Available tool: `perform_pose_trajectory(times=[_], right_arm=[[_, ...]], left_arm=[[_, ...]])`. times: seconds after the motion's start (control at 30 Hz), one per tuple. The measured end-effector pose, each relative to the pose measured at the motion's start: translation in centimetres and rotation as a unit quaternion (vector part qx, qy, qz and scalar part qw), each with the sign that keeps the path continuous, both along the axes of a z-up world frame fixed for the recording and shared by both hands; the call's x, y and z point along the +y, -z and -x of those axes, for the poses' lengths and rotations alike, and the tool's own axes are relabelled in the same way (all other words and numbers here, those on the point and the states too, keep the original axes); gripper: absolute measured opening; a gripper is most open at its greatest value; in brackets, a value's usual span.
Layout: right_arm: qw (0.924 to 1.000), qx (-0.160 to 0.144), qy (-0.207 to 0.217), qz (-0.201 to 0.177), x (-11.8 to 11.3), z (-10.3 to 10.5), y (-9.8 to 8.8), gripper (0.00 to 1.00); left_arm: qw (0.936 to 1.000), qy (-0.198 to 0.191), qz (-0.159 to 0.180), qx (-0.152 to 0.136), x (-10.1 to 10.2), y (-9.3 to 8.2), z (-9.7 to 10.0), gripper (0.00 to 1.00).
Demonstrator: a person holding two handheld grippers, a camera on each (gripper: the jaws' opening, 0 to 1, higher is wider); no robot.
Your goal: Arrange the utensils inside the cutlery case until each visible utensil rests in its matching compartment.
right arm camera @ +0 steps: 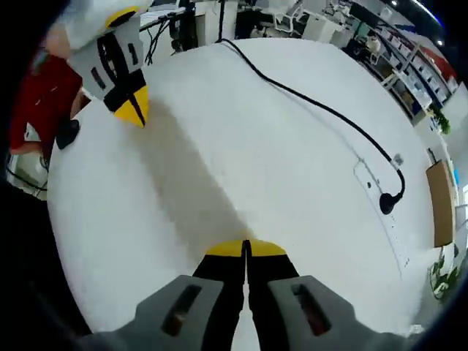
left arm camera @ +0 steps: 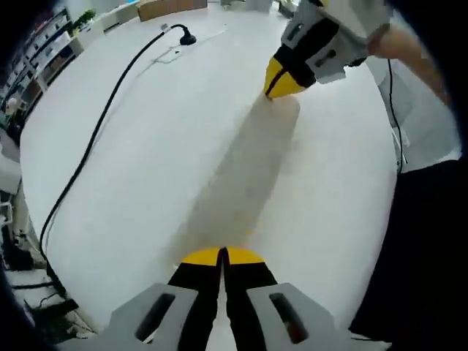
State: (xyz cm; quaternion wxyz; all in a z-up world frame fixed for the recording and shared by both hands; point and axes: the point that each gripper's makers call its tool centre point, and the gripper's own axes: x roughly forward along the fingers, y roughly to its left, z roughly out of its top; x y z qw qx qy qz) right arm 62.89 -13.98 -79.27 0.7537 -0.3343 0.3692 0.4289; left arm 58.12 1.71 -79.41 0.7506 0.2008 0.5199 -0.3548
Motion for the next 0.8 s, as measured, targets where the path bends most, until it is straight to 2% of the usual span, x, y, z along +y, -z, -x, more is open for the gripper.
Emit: perform_pose_trajectory(times=[0.03,0.1,0.17,0.2,0.23,0.3,0.33,0.37,0.4,0.5,0.53,0.6,0.63,0.7,0.77,0.8], right_arm=[[0.9996,-0.028,0.001,0.002,-0.1,0.0,-0.1,0.00],[0.9982,-0.056,0.019,-0.010,-0.1,0.1,-0.1,0.00],[0.9934,-0.113,0.005,-0.023,-0.1,0.1,-0.2,0.00],[0.9911,-0.130,0.003,-0.026,0.0,0.1,-0.3,0.00],[0.9889,-0.147,-0.017,-0.020,0.1,0.6,-0.3,0.00],[0.9854,-0.163,-0.046,-0.021,0.6,1.4,-0.5,0.02],[0.9818,-0.178,-0.060,-0.029,0.9,1.8,-1.0,0.08],[0.9813,-0.177,-0.065,-0.036,1.1,2.1,-1.2,0.13],[0.9825,-0.164,-0.078,-0.044,1.1,2.7,-1.1,0.15],[0.9846,-0.145,-0.084,-0.050,0.6,2.8,-1.1,0.25],[0.9852,-0.132,-0.095,-0.054,0.7,3.0,-0.9,0.37],[0.9897,-0.098,-0.091,-0.053,0.0,3.0,-0.1,0.54],[0.9900,-0.091,-0.091,-0.058,0.0,2.9,0.0,0.57],[0.9901,-0.081,-0.103,-0.052,-0.3,2.7,0.1,0.58],[0.9892,-0.067,-0.120,-0.051,-0.1,2.5,0.2,0.61],[0.9888,-0.059,-0.127,-0.050,0.0,2.3,0.2,0.62]], left_arm=[[0.9996,0.004,0.013,-0.024,0.1,-0.1,0.0,0.01],[0.9980,-0.028,0.035,-0.045,0.1,-0.2,0.1,0.00],[0.9912,-0.038,0.058,-0.113,-0.1,-0.4,-0.5,0.01],[0.9883,-0.039,0.055,-0.137,-0.1,-0.5,-0.7,0.01],[0.9831,-0.045,0.057,-0.168,0.0,-0.6,-0.9,0.04],[0.9775,-0.031,0.075,-0.195,-0.7,-1.0,-0.6,0.12],[0.9738,-0.025,0.091,-0.207,-1.0,-1.3,-0.4,0.15],[0.9715,-0.025,0.089,-0.218,-0.8,-1.4,-0.6,0.18],[0.9692,-0.023,0.073,-0.234,-0.3,-1.6,-0.6,0.21],[0.9690,0.021,0.056,-0.240,0.0,-1.2,-0.4,0.32],[0.9688,0.034,0.051,-0.240,0.1,-1.1,-0.3,0.36],[0.9681,0.066,0.037,-0.239,0.3,-0.8,-0.5,0.42],[0.9679,0.072,0.040,-0.237,0.1,-0.8,-0.6,0.45],[0.9683,0.079,0.049,-0.232,-0.2,-1.0,-0.9,0.50],[0.9646,0.106,0.063,-0.233,-0.9,-1.2,-1.2,0.58],[0.9689,0.104,0.071,-0.213,-1.2,-0.8,-1.2,0.62]])
